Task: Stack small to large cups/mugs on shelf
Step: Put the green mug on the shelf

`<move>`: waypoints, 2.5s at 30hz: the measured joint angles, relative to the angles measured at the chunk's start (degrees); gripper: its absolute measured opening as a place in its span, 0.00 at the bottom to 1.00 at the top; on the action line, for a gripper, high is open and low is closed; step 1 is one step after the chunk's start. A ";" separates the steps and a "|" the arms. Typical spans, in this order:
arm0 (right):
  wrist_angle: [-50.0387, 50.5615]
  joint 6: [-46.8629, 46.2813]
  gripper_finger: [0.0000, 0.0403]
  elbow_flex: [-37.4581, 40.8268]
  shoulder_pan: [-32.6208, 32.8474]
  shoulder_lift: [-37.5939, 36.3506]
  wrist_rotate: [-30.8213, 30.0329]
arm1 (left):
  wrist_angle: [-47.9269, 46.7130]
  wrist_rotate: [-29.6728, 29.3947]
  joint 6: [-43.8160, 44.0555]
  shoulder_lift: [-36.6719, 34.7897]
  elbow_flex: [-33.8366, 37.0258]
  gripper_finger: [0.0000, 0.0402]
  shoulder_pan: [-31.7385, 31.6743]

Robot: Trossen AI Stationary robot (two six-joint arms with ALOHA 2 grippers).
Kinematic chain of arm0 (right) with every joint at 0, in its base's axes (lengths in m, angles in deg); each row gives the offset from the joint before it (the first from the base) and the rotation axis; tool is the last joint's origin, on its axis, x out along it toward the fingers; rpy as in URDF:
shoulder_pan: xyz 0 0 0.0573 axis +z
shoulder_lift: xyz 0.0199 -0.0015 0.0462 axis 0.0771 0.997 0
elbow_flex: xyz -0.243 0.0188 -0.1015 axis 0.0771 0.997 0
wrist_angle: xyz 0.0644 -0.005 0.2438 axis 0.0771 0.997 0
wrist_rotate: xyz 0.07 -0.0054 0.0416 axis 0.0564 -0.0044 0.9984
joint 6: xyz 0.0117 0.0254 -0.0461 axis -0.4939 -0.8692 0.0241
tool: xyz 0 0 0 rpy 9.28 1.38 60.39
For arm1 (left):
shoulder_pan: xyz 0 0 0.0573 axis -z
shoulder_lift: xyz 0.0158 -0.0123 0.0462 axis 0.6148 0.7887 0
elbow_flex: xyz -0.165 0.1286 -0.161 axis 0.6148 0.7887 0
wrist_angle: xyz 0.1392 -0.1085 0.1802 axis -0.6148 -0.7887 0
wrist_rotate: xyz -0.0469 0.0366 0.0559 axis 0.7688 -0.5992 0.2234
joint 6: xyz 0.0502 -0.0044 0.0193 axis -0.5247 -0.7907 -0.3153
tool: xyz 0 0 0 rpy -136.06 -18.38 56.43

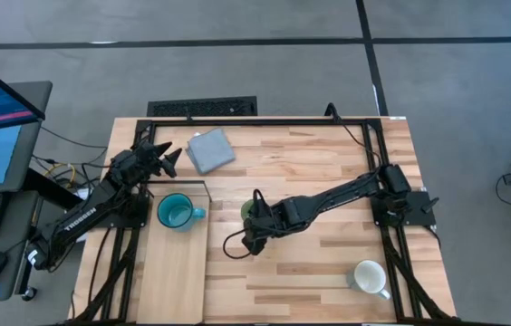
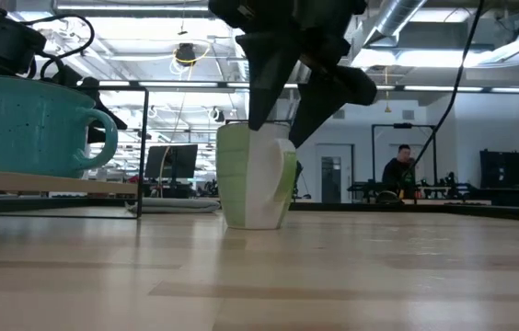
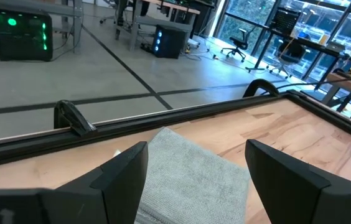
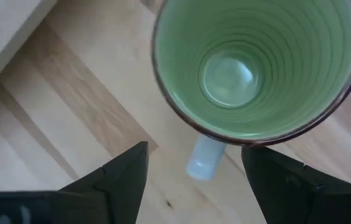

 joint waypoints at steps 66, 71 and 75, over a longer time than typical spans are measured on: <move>-10.98 -1.36 0.64 7.18 -2.73 0.04 4.54 | -0.04 -0.15 -0.66 0.00 -0.02 0.65 0.00; -10.37 -1.33 0.50 7.18 -2.73 0.04 4.56 | -0.04 -0.16 -0.68 -0.01 -0.02 0.65 0.00; -9.38 -1.29 0.38 7.18 -2.73 0.04 4.56 | -0.02 -0.17 -0.68 0.00 -0.02 0.65 0.00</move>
